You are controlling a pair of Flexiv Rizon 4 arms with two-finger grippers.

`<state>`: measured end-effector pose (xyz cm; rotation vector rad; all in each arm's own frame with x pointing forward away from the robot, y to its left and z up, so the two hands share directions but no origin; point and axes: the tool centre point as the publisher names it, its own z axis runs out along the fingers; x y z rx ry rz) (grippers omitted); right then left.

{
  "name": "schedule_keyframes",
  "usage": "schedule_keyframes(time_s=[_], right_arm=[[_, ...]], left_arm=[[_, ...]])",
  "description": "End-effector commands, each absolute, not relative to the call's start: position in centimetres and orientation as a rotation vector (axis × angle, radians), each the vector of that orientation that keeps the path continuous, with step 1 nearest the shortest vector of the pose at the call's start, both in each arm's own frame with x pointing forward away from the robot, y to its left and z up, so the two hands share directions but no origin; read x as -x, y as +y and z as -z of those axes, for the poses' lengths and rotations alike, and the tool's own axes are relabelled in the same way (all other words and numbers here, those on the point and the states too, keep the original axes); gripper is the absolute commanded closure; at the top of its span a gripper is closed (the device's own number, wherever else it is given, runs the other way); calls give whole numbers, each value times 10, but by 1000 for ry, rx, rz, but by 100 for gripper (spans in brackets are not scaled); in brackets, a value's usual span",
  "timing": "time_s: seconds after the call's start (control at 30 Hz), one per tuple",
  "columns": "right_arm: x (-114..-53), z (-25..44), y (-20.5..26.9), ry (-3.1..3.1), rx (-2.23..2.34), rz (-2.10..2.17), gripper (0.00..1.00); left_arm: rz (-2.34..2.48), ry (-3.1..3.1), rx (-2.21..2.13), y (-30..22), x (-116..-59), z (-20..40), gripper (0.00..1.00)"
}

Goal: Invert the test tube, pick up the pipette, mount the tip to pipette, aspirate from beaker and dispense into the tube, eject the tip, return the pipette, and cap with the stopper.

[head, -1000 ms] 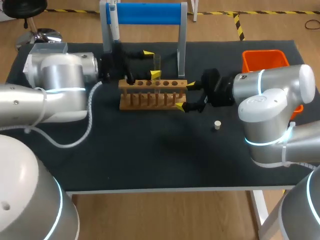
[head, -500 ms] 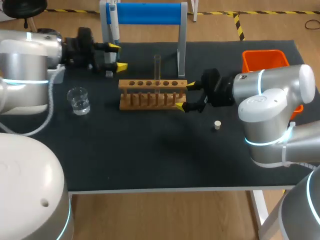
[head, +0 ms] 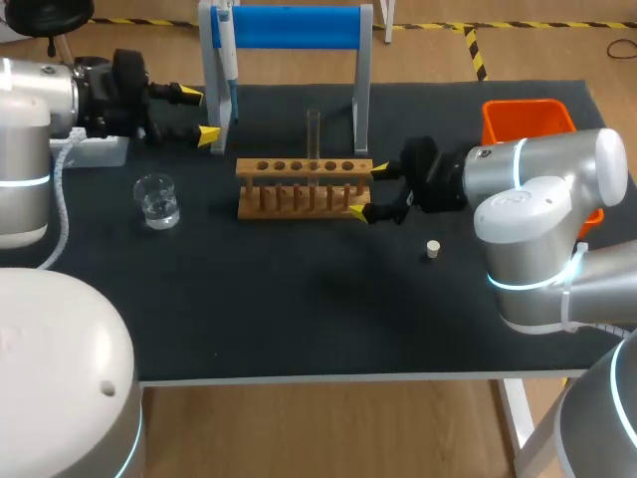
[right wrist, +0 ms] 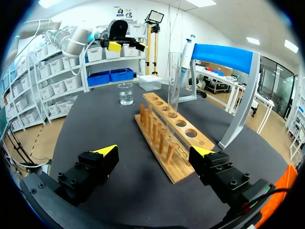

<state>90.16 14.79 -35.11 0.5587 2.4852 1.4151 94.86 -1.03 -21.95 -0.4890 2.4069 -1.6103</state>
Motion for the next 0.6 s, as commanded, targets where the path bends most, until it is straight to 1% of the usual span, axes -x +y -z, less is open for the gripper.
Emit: schedule_keyframes(time_s=[0.03,0.07,0.37,0.6], right_arm=[[-901,351,147,2487,-558,-1417,0],[-901,351,147,2487,-558,-1417,0],[-901,351,147,2487,-558,-1417,0],[-901,351,147,2487,-558,-1417,0]], left_arm=[[1611,2411,488,-11,-950,220,0],[1611,2411,488,-11,-950,220,0],[1306,2265,862,121,-959,225,0],[1142,2199,1043,184,-949,234,0]])
